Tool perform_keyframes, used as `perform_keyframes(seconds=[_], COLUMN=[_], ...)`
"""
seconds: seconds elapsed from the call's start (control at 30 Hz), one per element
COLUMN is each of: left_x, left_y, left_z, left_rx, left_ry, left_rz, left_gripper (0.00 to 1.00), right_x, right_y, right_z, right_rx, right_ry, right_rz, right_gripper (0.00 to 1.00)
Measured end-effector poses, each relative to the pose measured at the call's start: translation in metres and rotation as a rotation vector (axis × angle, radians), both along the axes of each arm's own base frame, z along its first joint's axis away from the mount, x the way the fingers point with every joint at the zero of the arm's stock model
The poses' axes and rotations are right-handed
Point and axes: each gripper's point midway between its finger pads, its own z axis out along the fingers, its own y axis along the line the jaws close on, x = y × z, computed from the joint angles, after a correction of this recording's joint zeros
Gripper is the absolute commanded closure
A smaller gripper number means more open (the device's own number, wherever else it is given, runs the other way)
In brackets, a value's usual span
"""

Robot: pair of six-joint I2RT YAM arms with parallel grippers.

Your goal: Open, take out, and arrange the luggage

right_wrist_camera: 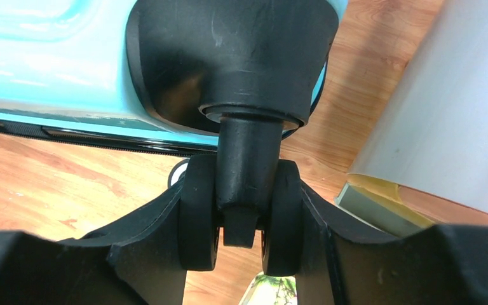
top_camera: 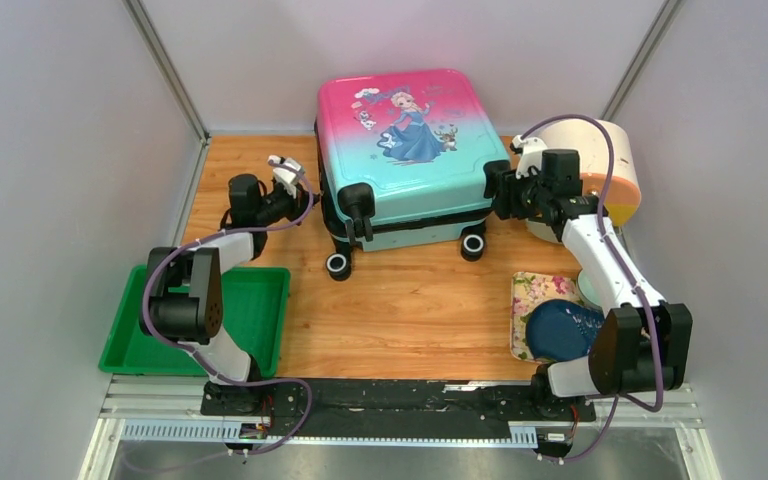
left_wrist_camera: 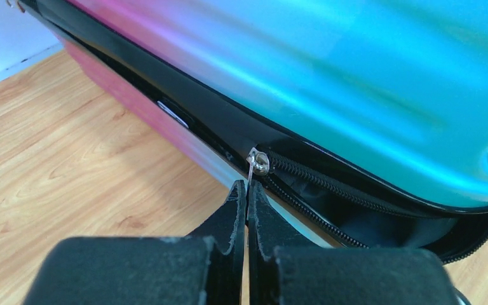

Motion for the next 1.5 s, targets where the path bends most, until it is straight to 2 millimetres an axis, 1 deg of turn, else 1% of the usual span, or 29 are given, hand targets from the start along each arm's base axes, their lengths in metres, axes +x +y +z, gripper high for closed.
perform_keyframes(seconds=[0.03,0.07,0.13,0.17,0.27,0.33,0.37,0.4,0.43,0.5,0.53,0.57,0.6,0.63,0.67,0.73,0.83,0.9,0.97,1.0,1.03,1.1,1.13,1.2,1.23,1.33,1.37,1.43,1.5], left_x=[0.004,0.007,0.015,0.022,0.036,0.038,0.037,0.036,0.033,0.027,0.022,0.016,0.009,0.003,-0.004,-0.017,-0.031,-0.039,-0.045,-0.046,-0.047,-0.049,-0.05,-0.051,-0.051,-0.053,-0.054,-0.055,-0.056], left_y=[0.0,0.0,0.005,0.012,0.039,0.055,0.063,0.071,0.082,0.096,0.103,0.108,0.112,0.112,0.111,0.107,0.1,0.097,0.095,0.095,0.095,0.093,0.093,0.093,0.092,0.092,0.093,0.094,0.095], left_z=[0.0,0.001,0.003,0.007,0.019,0.025,0.029,0.033,0.038,0.047,0.051,0.054,0.056,0.058,0.059,0.06,0.061,0.059,0.056,0.055,0.054,0.05,0.049,0.046,0.045,0.043,0.041,0.04,0.039], left_rx=[-0.002,-0.002,0.001,0.0,-0.014,-0.034,-0.048,-0.064,-0.079,-0.102,-0.111,-0.117,-0.122,-0.127,-0.132,-0.142,-0.158,-0.166,-0.171,-0.174,-0.177,-0.186,-0.189,-0.193,-0.195,-0.193,-0.19,-0.184,-0.178], left_ry=[0.01,0.016,0.025,0.027,0.047,0.082,0.109,0.139,0.167,0.205,0.227,0.249,0.275,0.294,0.317,0.361,0.4,0.42,0.442,0.448,0.454,0.468,0.473,0.482,0.486,0.492,0.493,0.498,0.499], left_rz=[-0.001,0.0,0.032,0.072,0.178,0.239,0.267,0.297,0.333,0.379,0.401,0.422,0.438,0.447,0.453,0.456,0.449,0.446,0.444,0.445,0.446,0.447,0.448,0.451,0.452,0.454,0.458,0.463,0.468], left_gripper=[0.75,0.48,0.31,0.24,0.22,0.21,0.2,0.2,0.2,0.19,0.19,0.18,0.18,0.18,0.18,0.18,0.17,0.17,0.17,0.17,0.17,0.18,0.17,0.17,0.17,0.17,0.16,0.16,0.16], right_x=[-0.001,-0.002,-0.004,-0.005,-0.012,-0.019,-0.023,-0.028,-0.034,-0.045,-0.05,-0.058,-0.068,-0.076,-0.085,-0.094,-0.094,-0.08,-0.065,-0.053,-0.043,-0.014,-0.001,0.033,0.05,0.085,0.093,0.1,0.101], right_y=[0.001,0.002,0.003,0.004,0.006,0.011,0.015,0.018,0.022,0.031,0.034,0.038,0.044,0.049,0.053,0.054,0.043,0.032,0.023,0.015,0.011,-0.001,-0.005,-0.017,-0.023,-0.036,-0.037,-0.039,-0.03], right_z=[0.0,0.001,0.002,0.003,0.003,0.003,0.003,0.002,0.002,0.003,0.002,0.002,0.004,0.007,0.014,0.028,0.057,0.087,0.109,0.118,0.125,0.134,0.132,0.125,0.117,0.09,0.077,0.057,0.043], right_rx=[0.008,0.02,0.041,0.051,0.08,0.103,0.115,0.123,0.131,0.15,0.156,0.162,0.175,0.176,0.18,0.187,0.218,0.219,0.201,0.181,0.169,0.133,0.12,0.083,0.065,0.016,-0.003,-0.033,-0.048], right_ry=[0.002,0.004,0.009,0.009,0.015,0.026,0.03,0.038,0.05,0.079,0.095,0.121,0.146,0.162,0.178,0.184,0.146,0.051,-0.036,-0.085,-0.118,-0.181,-0.189,-0.199,-0.191,-0.15,-0.128,-0.089,-0.056], right_rz=[0.0,0.0,-0.004,-0.006,-0.02,-0.022,-0.02,-0.019,-0.017,0.0,0.009,0.036,0.077,0.117,0.168,0.218,0.222,0.199,0.171,0.142,0.121,0.063,0.04,-0.024,-0.055,-0.119,-0.13,-0.142,-0.117], right_gripper=[1.0,1.0,1.0,1.0,1.0,0.99,0.93,0.82,0.58,0.36,0.23,0.19,0.1,0.08,0.07,0.07,0.1,0.13,0.25,0.3,0.4,0.48,0.55,0.59,0.61,0.64,0.65,0.66,0.67])
